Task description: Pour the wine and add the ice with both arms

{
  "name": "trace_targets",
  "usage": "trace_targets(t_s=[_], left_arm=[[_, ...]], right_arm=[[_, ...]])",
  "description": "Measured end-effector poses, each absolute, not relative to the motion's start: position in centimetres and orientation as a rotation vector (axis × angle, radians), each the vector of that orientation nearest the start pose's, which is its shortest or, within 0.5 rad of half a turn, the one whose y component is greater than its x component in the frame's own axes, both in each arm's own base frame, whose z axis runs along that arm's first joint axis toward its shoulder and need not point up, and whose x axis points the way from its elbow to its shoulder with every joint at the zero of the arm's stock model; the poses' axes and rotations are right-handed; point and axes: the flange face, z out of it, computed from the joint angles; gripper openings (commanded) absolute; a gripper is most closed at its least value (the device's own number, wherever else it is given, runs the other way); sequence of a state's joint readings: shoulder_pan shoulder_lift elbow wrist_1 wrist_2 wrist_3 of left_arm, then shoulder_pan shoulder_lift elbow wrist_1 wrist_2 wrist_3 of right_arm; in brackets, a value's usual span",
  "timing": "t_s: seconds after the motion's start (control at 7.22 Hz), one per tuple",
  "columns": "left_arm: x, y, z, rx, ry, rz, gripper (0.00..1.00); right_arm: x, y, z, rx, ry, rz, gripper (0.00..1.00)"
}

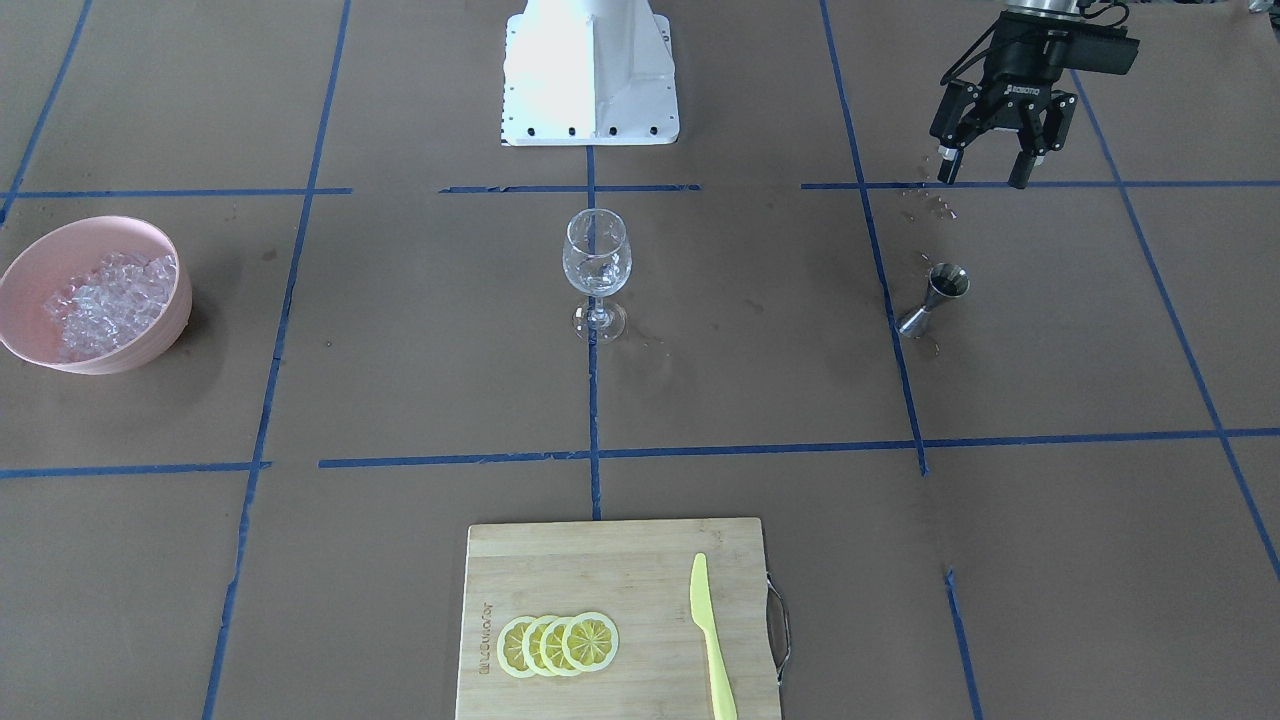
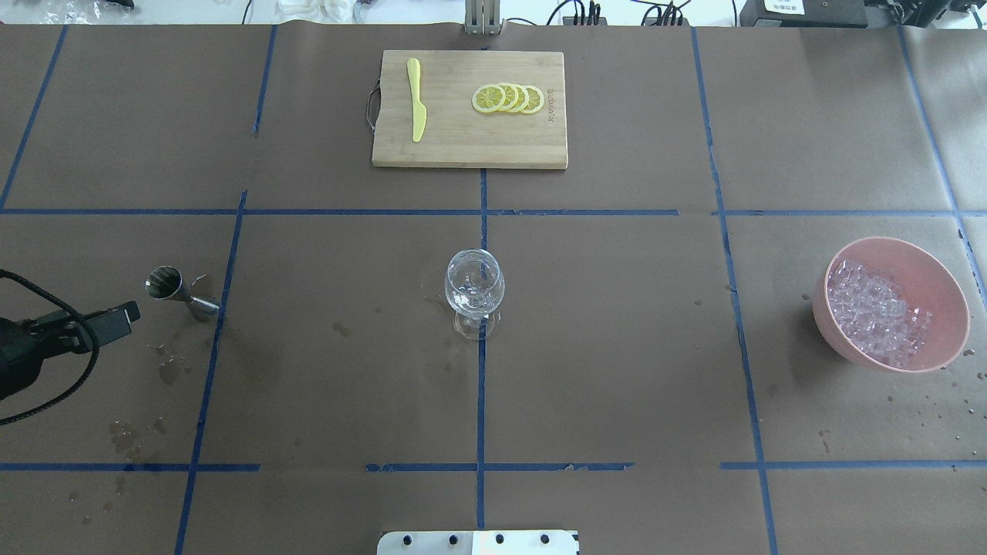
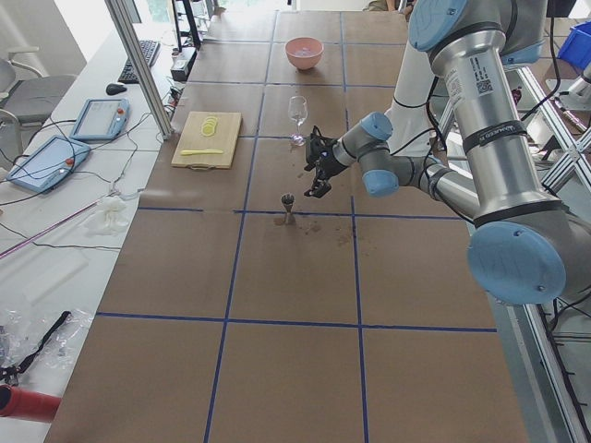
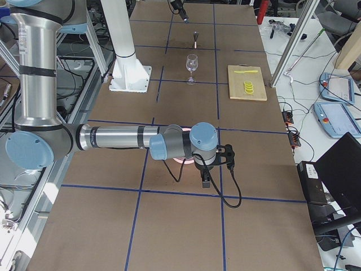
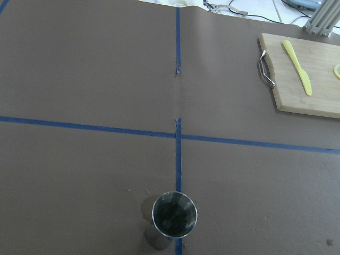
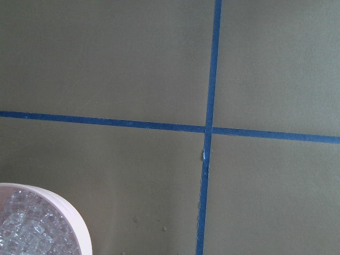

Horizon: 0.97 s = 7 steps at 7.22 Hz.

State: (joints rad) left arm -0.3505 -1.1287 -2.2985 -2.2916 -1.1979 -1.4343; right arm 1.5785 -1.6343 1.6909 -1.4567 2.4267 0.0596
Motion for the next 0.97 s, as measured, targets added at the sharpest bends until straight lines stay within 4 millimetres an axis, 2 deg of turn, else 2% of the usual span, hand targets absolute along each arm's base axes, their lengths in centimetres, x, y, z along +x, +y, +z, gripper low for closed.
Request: trace_targets(t_s=[0.42, 0.55, 0.97], left_arm=[[29.6, -23.0, 42.4, 0.688, 0.746, -0.464, 1.0], [31.1, -22.4, 43.1, 0.743, 0.742, -0.487, 1.0], [36.7, -22.4, 47.2, 0.915, 0.698, -0.521, 0.99]], right_arm=[[6.1, -47.4, 60.8, 0.132, -0.877, 0.007, 1.0], [6.0, -47.5, 60.6, 0.129, -0.886, 0.014, 1.0], [5.9, -47.9, 59.8, 0.126, -0.912, 0.036, 1.0]])
